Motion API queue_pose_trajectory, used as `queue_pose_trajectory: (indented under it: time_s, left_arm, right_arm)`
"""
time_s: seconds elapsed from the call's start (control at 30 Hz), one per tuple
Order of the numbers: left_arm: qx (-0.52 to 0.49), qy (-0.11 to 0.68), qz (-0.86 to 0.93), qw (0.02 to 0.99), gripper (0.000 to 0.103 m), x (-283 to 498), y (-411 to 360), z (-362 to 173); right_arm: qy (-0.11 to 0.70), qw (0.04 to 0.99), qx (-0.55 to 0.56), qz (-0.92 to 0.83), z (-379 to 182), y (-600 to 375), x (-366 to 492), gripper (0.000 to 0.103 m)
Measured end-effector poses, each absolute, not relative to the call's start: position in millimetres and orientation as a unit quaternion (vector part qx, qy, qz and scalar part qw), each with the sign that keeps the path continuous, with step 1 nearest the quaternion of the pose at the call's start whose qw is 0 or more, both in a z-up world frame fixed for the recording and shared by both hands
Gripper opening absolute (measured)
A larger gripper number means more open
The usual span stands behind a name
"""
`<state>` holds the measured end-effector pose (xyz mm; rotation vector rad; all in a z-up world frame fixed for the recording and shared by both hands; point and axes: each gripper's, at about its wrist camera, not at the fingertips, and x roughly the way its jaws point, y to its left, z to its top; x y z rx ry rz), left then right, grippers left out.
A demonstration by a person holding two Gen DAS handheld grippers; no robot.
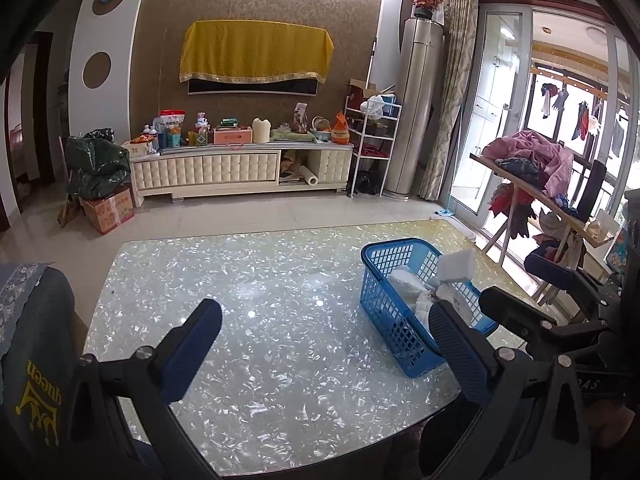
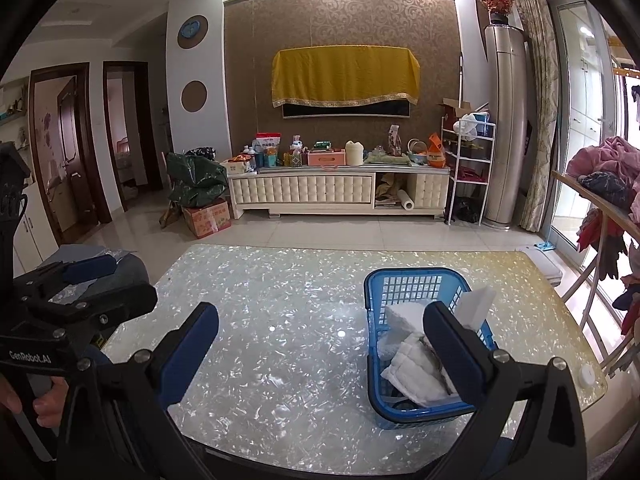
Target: Organize soft objects
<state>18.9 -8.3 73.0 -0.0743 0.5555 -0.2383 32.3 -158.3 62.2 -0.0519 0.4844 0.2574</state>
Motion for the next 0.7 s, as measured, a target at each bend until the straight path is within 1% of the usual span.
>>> queue_pose_trajectory:
  time_s: [0.7]
  left_arm:
    - [-0.025,0.274,-0.119,0.954,0.103,14.5,-12.2,73.2]
  right_arm:
    - [0.236,0.964,-0.023,0.125,64.0,-155.3,28.1,0.103]
